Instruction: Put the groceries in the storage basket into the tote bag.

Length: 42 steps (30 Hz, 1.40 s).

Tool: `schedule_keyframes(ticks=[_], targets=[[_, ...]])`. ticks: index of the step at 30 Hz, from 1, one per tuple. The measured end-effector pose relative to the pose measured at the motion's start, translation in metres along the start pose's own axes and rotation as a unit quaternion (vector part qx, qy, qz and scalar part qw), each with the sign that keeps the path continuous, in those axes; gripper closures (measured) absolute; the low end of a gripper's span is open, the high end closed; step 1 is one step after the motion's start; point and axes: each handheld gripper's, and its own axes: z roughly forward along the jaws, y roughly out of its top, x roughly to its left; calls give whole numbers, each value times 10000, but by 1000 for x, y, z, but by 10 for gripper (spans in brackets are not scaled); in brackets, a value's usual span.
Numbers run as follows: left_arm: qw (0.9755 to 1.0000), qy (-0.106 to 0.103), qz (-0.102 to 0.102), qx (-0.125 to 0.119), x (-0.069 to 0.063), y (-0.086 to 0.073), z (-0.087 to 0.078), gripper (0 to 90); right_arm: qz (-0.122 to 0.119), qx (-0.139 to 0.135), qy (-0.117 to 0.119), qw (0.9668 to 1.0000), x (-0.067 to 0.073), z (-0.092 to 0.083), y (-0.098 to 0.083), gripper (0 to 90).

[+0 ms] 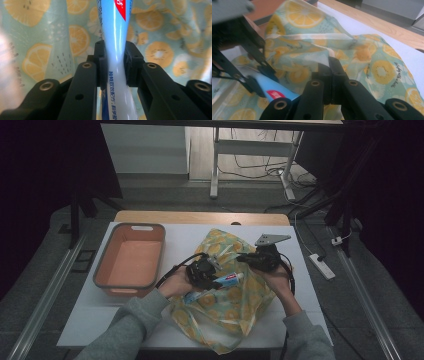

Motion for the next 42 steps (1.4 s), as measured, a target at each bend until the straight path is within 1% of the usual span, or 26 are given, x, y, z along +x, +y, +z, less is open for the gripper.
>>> schedule_keyframes(ticks=[2,5,8,13,18,23,25,27,29,30,31,32,33,34,35,36,37,38,40,42], targets=[[10000,2,-45,55,0,0,2,750,-23,-26,14,10000,2,-1,1,894],[9999,86,-87,72,2,0,2,750,-37,-59,7,10000,2,-3,3,894],[9999,98,-137,39,4,1,4,749,3,-121,73,9999,3,-4,3,895],[9996,102,-252,-93,7,8,12,748,-34,-99,111,9999,6,-1,5,895],[9984,341,-364,-279,8,16,18,748,-54,-135,169,9998,9,-2,7,896],[9973,491,-427,-336,9,22,27,746,-30,-166,206,9996,10,-2,7,896],[9972,488,-451,-346,11,24,31,745,-35,-154,208,9997,10,-2,7,896],[9966,529,-495,-388,14,27,37,744,-25,-153,198,9997,10,-2,8,896],[9965,551,-529,-347,15,28,43,742,-10,-151,190,9997,9,-2,7,896],[9969,540,-508,-259,16,29,47,740,-8,-147,185,9997,9,-2,7,896],[9968,513,-553,-245,16,29,50,736,7,-142,172,9998,8,-2,7,896],[9971,480,-564,-169,16,28,53,730,14,-130,158,9998,8,-2,7,896],[9974,478,-529,-85,16,28,57,717,21,-104,133,9999,7,-2,6,896],[9975,427,-551,-100,16,27,59,696,23,-95,135,9999,6,-1,5,896],[9974,396,-578,-160,16,26,58,685,46,-78,134,9999,5,-1,5,896],[9971,311,-656,-213,17,25,56,671,72,-89,138,9998,5,-1,4,896],[9970,281,-678,-252,17,25,53,634,103,-89,137,9998,4,-1,4,896],[9968,253,-683,-326,16,24,48,583,102,-94,131,9998,3,-1,4,896],[9967,235,-668,-407,15,23,40,533,109,-103,125,9998,2,-2,3,896],[9968,181,-605,-490,11,21,29,486,140,-95,107,9998,1,-2,3,896]])
